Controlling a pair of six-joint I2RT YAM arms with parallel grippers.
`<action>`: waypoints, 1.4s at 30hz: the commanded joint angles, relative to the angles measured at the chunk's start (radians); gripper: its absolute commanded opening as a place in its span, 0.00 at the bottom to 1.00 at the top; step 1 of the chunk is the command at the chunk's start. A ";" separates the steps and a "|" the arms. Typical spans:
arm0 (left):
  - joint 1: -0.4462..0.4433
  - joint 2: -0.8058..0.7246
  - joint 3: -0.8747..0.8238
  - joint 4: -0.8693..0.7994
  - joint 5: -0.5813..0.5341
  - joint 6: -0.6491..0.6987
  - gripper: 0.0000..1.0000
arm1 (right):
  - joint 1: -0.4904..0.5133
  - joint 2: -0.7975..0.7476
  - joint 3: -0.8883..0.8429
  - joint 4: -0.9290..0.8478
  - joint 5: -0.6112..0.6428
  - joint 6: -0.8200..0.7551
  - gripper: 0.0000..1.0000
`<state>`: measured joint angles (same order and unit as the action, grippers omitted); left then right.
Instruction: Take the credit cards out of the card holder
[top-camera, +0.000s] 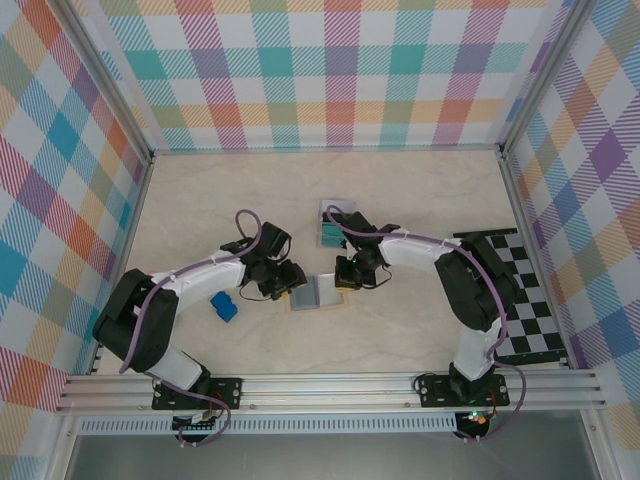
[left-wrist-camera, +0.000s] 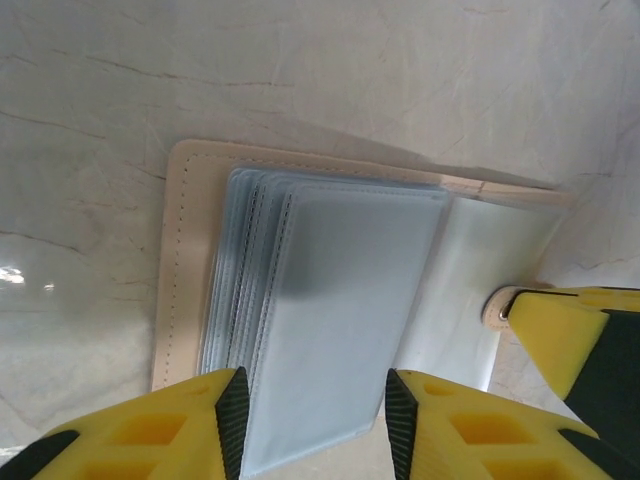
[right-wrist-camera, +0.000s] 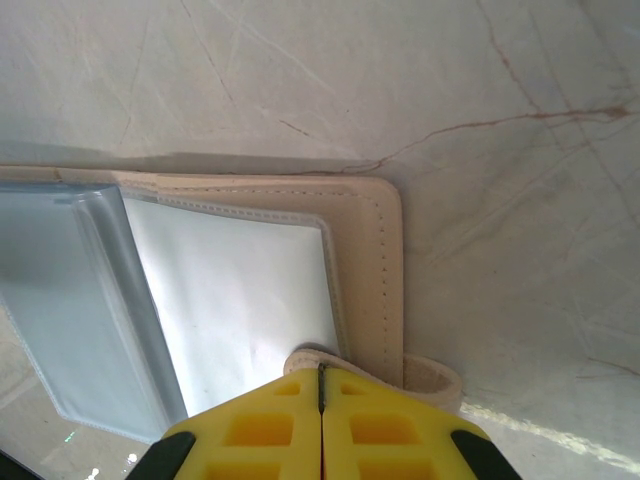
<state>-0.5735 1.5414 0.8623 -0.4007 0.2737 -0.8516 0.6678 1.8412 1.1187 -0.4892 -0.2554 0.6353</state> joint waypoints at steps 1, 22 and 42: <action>0.003 0.017 -0.012 0.020 0.030 -0.012 0.42 | 0.005 0.029 0.010 -0.031 0.013 -0.015 0.07; 0.004 0.053 -0.029 0.113 0.120 -0.010 0.36 | 0.007 0.039 0.007 -0.026 0.007 -0.013 0.07; 0.004 -0.009 -0.006 0.052 0.135 0.064 0.11 | 0.009 0.009 0.006 -0.009 -0.010 -0.010 0.08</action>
<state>-0.5735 1.5726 0.8474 -0.3092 0.4034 -0.8261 0.6689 1.8477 1.1233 -0.4892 -0.2653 0.6353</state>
